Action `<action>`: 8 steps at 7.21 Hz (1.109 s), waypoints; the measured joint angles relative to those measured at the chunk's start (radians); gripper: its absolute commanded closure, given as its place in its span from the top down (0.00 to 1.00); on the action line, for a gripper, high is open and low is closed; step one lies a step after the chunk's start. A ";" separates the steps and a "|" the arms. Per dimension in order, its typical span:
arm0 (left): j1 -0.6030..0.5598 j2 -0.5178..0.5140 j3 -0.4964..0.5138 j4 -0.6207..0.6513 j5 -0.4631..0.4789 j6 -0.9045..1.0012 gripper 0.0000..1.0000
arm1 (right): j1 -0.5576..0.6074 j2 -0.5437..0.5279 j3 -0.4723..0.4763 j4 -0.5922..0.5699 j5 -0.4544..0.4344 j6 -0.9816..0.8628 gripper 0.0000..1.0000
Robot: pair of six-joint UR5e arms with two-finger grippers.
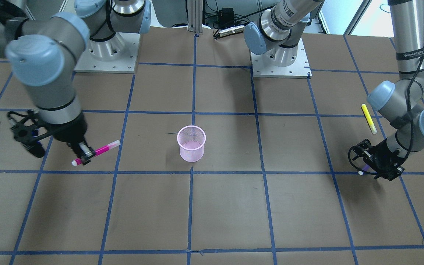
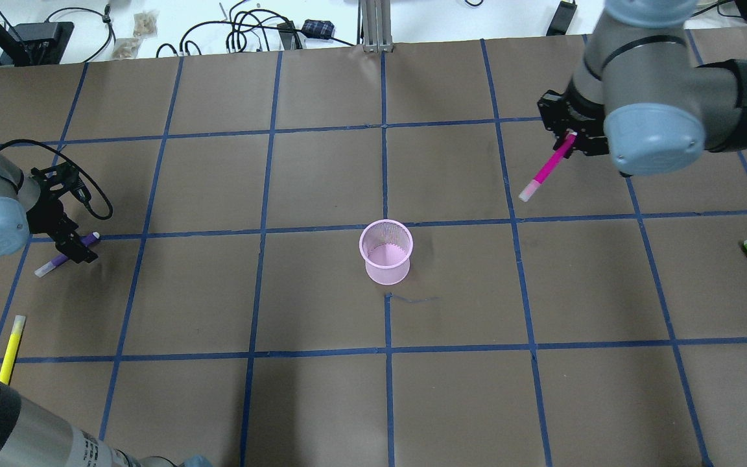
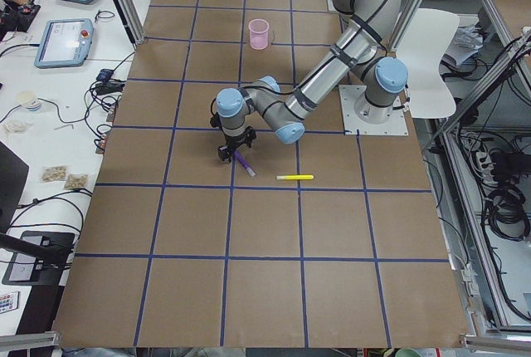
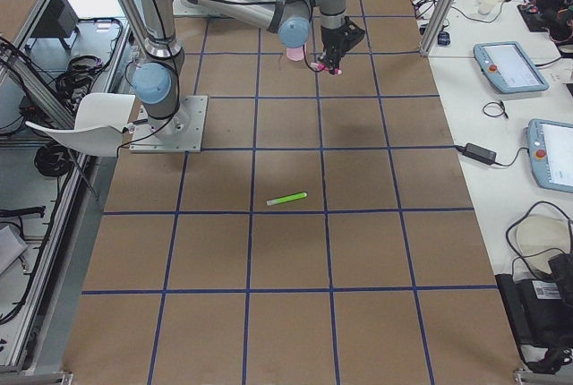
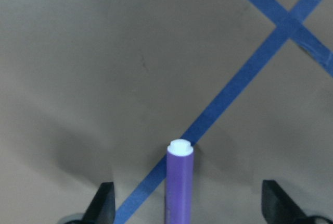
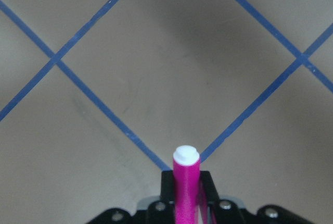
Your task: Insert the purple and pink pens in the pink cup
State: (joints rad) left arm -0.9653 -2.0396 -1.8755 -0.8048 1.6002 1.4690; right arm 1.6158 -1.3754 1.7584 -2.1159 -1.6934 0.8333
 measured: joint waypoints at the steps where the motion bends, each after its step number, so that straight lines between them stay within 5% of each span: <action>1: 0.000 -0.005 0.000 0.016 0.001 -0.005 0.12 | 0.113 0.002 0.001 -0.013 -0.047 0.124 0.00; 2: 0.000 -0.008 0.000 0.023 0.003 -0.020 0.00 | 0.203 0.003 0.000 -0.019 -0.083 0.230 0.00; 8: -0.020 0.025 0.010 0.028 0.012 -0.068 0.00 | 0.422 0.056 0.006 -0.012 -0.234 0.502 0.00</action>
State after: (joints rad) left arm -0.9850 -2.0147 -1.8657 -0.7769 1.6123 1.4006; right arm 2.0377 -1.3190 1.7640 -2.1276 -1.9273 1.3357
